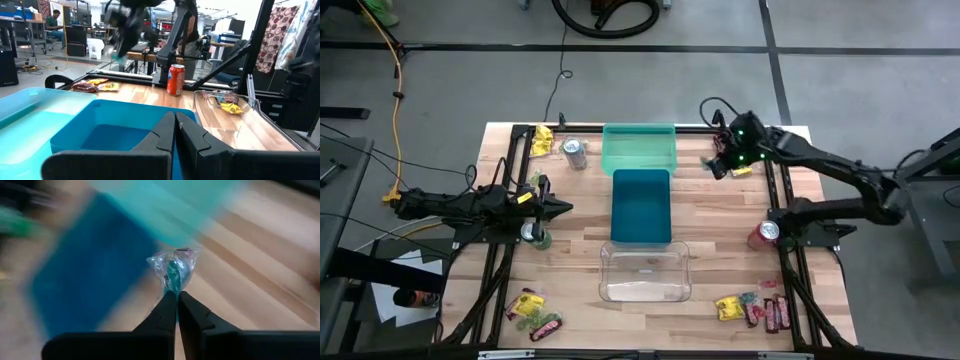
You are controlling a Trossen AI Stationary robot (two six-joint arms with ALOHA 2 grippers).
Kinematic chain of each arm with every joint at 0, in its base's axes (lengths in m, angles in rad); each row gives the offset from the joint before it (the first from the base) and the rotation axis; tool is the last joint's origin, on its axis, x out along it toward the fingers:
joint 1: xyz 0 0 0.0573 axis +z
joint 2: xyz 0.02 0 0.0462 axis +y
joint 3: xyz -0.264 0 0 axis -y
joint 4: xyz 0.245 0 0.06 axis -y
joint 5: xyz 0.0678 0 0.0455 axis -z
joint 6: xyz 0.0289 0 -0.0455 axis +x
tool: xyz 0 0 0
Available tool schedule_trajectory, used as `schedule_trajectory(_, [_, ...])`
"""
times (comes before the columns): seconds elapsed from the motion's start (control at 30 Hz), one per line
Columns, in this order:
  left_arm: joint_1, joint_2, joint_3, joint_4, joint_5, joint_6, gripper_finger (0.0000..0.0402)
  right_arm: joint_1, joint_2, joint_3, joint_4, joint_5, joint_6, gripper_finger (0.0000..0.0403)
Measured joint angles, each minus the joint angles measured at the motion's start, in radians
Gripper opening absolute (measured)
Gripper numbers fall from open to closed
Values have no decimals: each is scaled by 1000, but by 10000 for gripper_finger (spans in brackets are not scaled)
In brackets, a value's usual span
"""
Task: Sort candy
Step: Put the blue candy into the blue bin
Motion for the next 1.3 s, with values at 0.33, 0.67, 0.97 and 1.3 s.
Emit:
schedule_trajectory(0.33, [0, 0, 0, 0, 0, 0, 0, 405, 128, 0, 433, -26, -41, 2])
schedule_trajectory(0.67, [0, 0, 0, 0, 0, 0, 0, 489, 355, 13, 626, 29, -2, 63])
schedule_trajectory(0.97, [0, 0, 0, 0, 0, 0, 0, 482, 383, 252, 233, 45, -267, 219])
schedule_trajectory(1.3, [0, 0, 0, 0, 0, 0, 0, 527, 354, 468, -531, -182, -208, 236])
